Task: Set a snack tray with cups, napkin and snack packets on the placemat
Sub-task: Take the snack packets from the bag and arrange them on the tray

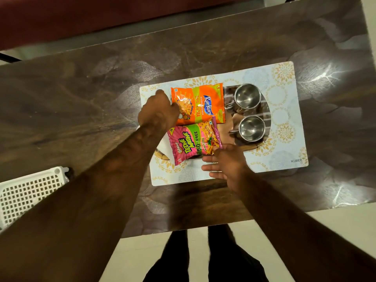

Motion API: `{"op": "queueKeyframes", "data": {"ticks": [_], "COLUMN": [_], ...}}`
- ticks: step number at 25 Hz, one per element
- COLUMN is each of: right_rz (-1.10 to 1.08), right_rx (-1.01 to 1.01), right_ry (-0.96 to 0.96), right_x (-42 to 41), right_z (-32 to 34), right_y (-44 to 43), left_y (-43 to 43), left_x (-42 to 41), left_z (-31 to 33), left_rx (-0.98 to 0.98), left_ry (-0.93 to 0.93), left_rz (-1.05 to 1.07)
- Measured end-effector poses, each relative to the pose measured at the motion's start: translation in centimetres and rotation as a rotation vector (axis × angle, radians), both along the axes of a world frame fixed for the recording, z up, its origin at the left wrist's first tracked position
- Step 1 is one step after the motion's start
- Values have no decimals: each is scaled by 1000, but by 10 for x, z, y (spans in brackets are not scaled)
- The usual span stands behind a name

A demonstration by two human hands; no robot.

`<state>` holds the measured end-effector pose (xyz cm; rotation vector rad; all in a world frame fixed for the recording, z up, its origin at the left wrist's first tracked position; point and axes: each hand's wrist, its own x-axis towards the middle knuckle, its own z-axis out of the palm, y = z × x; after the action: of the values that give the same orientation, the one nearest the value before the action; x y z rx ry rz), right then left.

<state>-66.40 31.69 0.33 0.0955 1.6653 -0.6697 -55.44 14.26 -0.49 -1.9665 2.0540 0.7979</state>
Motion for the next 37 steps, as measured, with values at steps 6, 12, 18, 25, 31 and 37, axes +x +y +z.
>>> {"op": "queueKeyframes", "data": {"ticks": [6,12,18,25,31,37], "right_rz": [-42,-53,-36,-61,216,973], "right_rx": [9,14,29,47,-22,-238], "right_ry": [3,13,21,99,539,856], "right_x": [1,2,3,9,26,25], "right_z": [-1,-1,-1,-1,12,8], "right_y": [0,1,1,-1,9,-3], "left_y": [2,4,-6,-11,28,79], "left_x": [-3,-8,11,22,26,37], "left_z": [-3,-7,-25,-18,20,11], "left_rx": [158,137,178,129,-66,-143], "left_ry": [12,38,145,51,218,30], "left_rz": [132,87,161,104,-374,-752]}}
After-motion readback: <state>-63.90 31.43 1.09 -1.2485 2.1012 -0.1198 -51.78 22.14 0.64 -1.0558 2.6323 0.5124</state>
